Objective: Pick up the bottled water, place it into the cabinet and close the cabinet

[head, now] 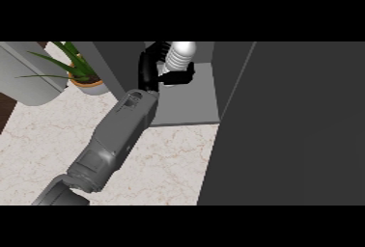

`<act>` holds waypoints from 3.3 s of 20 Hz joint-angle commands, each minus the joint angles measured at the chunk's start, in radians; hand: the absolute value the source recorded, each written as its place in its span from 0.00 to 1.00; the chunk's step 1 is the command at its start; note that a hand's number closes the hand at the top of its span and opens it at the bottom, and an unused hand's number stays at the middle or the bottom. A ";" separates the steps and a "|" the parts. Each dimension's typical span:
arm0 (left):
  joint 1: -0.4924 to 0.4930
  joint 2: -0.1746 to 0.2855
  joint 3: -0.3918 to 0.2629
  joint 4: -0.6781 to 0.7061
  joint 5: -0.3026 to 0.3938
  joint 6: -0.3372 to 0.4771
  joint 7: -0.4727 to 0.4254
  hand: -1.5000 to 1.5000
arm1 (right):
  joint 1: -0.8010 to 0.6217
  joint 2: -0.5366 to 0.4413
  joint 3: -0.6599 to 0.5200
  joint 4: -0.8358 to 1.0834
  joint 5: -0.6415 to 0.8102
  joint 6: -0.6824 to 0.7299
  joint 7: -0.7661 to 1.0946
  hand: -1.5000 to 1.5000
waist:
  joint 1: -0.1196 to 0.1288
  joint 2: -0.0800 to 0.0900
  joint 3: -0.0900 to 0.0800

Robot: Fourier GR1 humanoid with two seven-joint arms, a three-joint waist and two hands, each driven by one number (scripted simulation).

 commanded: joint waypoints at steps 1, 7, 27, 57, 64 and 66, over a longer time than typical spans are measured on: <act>-0.037 -0.005 0.030 0.093 0.013 0.040 -0.036 1.00 | 0.037 0.002 0.076 -0.062 0.071 -0.008 -0.003 0.00 | -0.016 0.002 -0.001; -0.039 -0.005 0.059 0.166 0.007 0.007 -0.086 1.00 | 0.033 -0.036 -0.004 -0.082 0.018 0.011 0.013 0.00 | -0.003 0.002 0.000; -0.049 0.004 0.031 0.300 -0.076 0.159 -0.114 0.00 | -0.002 -0.048 0.003 -0.057 -0.026 0.021 -0.011 0.00 | -0.031 0.017 -0.001; 0.158 0.008 -0.014 -0.144 0.225 -0.635 -0.230 1.00 | 0.044 -0.116 -0.006 -0.124 0.044 -0.043 0.018 0.00 | 0.054 -0.025 0.000; 0.386 -0.005 -0.070 -0.418 0.281 -0.596 -0.192 1.00 | 0.051 -0.144 0.001 -0.133 0.034 -0.055 0.019 0.00 | 0.083 -0.037 0.000; 0.462 0.033 -0.098 -0.506 0.285 -0.617 -0.172 1.00 | 0.043 -0.148 -0.013 -0.083 0.003 -0.045 0.006 0.00 | 0.092 -0.034 0.001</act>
